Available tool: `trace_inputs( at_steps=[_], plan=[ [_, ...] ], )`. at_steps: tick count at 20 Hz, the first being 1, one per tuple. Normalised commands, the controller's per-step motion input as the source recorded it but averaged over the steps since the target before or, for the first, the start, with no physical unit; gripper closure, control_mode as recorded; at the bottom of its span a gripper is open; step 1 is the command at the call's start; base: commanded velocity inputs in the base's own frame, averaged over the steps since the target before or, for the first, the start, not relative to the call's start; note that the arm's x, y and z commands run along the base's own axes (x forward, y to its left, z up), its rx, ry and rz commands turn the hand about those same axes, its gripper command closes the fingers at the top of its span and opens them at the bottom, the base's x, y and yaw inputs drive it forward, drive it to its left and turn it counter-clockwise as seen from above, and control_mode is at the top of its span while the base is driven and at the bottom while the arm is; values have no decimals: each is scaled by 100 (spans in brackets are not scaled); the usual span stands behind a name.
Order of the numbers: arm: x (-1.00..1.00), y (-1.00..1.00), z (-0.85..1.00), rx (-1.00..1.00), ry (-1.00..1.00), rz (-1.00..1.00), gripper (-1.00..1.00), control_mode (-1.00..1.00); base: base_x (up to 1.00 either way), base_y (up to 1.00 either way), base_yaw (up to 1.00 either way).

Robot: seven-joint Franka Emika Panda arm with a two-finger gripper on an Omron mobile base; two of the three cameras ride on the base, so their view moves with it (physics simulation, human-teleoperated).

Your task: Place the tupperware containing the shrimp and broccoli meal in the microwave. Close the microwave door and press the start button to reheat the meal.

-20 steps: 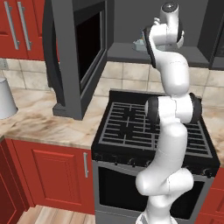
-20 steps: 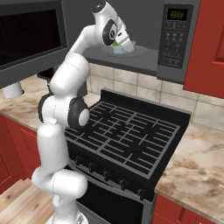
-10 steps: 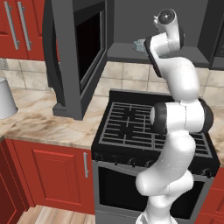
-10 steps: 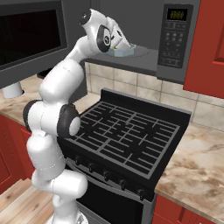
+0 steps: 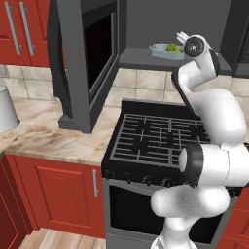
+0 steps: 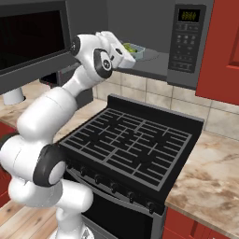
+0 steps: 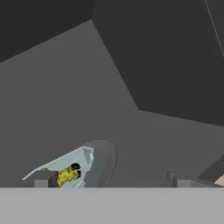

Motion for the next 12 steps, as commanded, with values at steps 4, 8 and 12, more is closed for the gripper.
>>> trace_inputs(
  at_steps=[4, 8, 12],
  plan=[
    [-100, 23, 52, -18, 4, 14, -100, -100, 0, 0, 0],
    [-99, 49, 23, -10, 20, 16, -100, -100, 0, 0, 0],
    [-97, 45, 15, -10, 26, 20, -100, -100, 0, 0, 0]
  ],
)
